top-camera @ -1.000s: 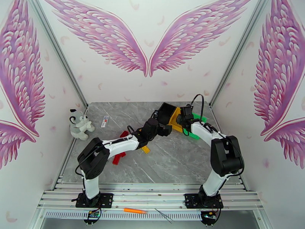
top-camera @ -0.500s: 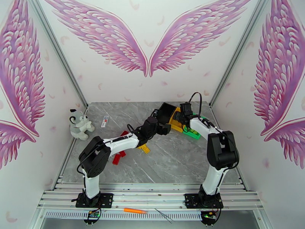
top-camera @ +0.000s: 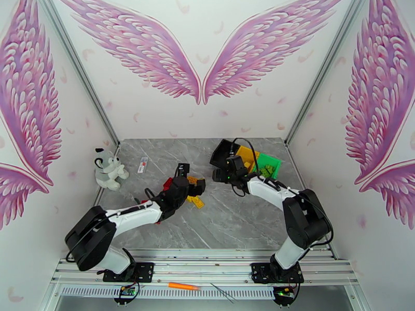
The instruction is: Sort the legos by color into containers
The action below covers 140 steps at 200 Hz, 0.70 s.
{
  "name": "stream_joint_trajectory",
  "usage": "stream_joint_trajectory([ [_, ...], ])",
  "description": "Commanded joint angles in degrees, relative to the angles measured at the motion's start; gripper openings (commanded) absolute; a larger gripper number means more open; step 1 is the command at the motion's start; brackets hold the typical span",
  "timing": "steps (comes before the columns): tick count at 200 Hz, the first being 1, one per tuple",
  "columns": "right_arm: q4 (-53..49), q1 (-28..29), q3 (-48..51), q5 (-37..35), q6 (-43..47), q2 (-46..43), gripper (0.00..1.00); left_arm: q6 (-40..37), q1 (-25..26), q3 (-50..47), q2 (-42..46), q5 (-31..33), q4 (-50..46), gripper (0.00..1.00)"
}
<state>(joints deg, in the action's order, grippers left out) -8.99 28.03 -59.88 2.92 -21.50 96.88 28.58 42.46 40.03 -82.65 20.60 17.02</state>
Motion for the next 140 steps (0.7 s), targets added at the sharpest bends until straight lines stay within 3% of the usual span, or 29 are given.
stream_joint_trajectory([
  [1,2.7,4.6,2.4,2.2,4.6,-2.2,0.79,4.4,-1.1,-5.8,5.6,2.2,0.1,0.99],
  [75,4.9,16.3,5.5,1.0,9.1,2.9,0.76,11.1,-1.8,-20.4,19.5,3.7,-2.6,0.99],
  [140,4.3,18.7,3.1,-4.6,7.5,9.7,0.69,13.6,-1.7,-25.9,26.7,4.5,-4.9,0.99],
])
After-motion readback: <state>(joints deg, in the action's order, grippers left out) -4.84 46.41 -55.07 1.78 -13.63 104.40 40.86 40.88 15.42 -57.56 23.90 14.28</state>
